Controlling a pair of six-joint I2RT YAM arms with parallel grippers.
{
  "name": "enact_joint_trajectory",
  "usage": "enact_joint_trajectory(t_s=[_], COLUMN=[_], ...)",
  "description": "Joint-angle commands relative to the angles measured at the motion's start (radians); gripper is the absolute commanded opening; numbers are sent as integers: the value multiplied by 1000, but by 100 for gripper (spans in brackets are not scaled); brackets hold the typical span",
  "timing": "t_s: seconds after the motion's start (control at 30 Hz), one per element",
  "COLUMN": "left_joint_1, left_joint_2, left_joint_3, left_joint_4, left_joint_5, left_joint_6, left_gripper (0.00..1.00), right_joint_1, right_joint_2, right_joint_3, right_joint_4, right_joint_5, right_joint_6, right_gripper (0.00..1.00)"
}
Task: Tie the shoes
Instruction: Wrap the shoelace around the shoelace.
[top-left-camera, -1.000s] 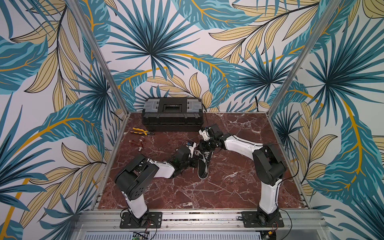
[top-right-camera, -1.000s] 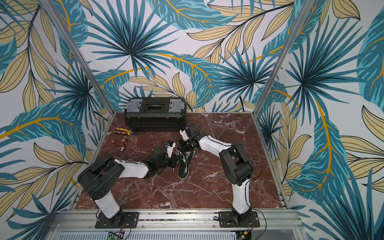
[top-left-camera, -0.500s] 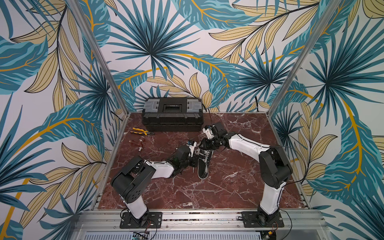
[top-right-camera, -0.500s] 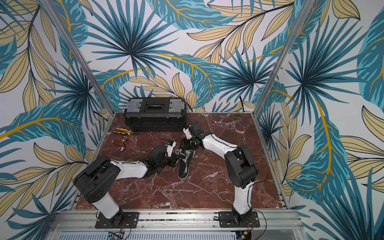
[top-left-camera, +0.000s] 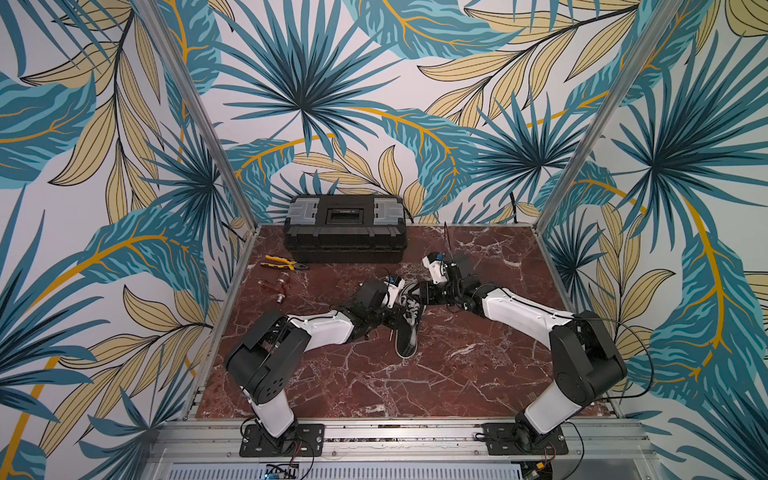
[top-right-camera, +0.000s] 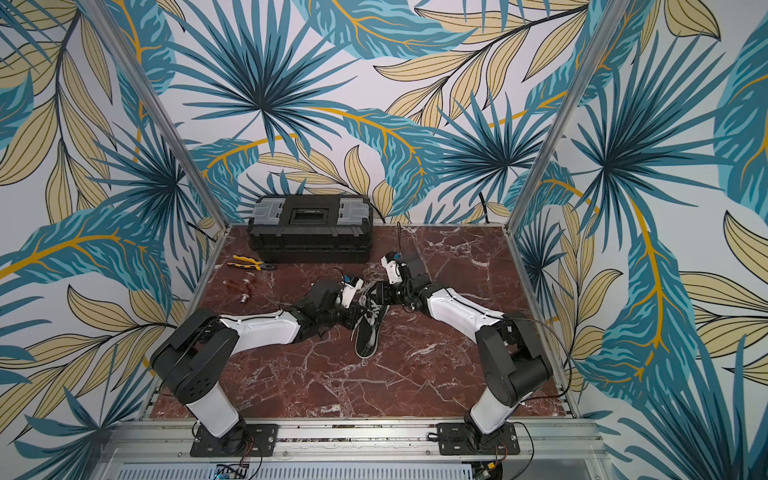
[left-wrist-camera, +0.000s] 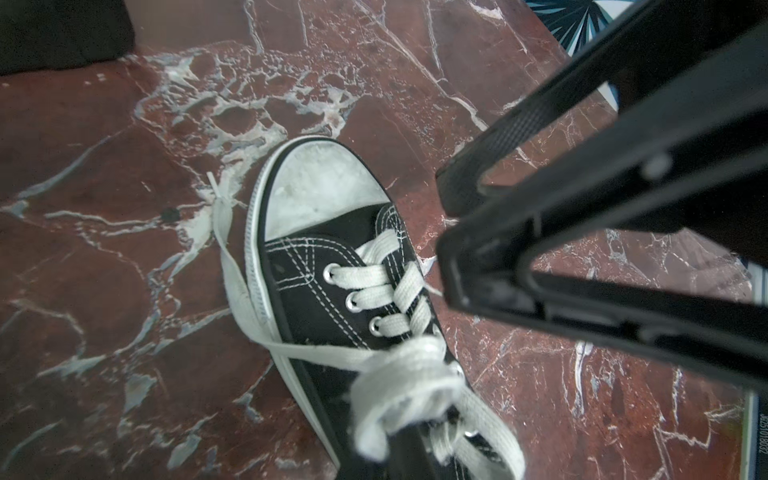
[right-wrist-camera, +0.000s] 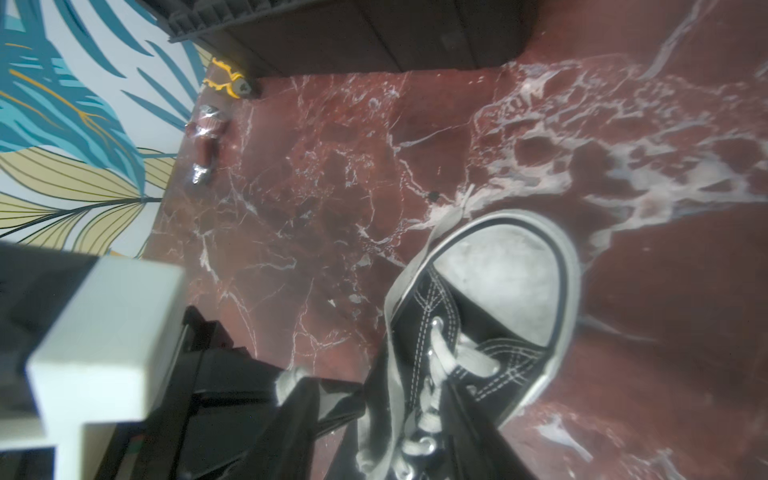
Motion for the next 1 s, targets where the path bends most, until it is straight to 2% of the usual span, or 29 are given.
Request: enact_joint_trajectory(t_s=[0.0, 0.33, 0.97], left_joint_1=[2, 2, 3], left_joint_2=[12, 16, 15], left_joint_3=[45, 39, 45], left_joint_4=[-15, -1, -6], left_joint_5=[40, 50, 30], left_joint_6=[21, 8, 3], left_gripper=[0, 0, 0], right_joint_1=[4, 10, 43], right_joint_2=[11, 36, 60], right_joint_3=[-34, -83, -109], right_joint_4=[164, 284, 270], right_joint_5=[-90, -130, -116], right_joint_6=[39, 158, 186], right_gripper=[53, 55, 49])
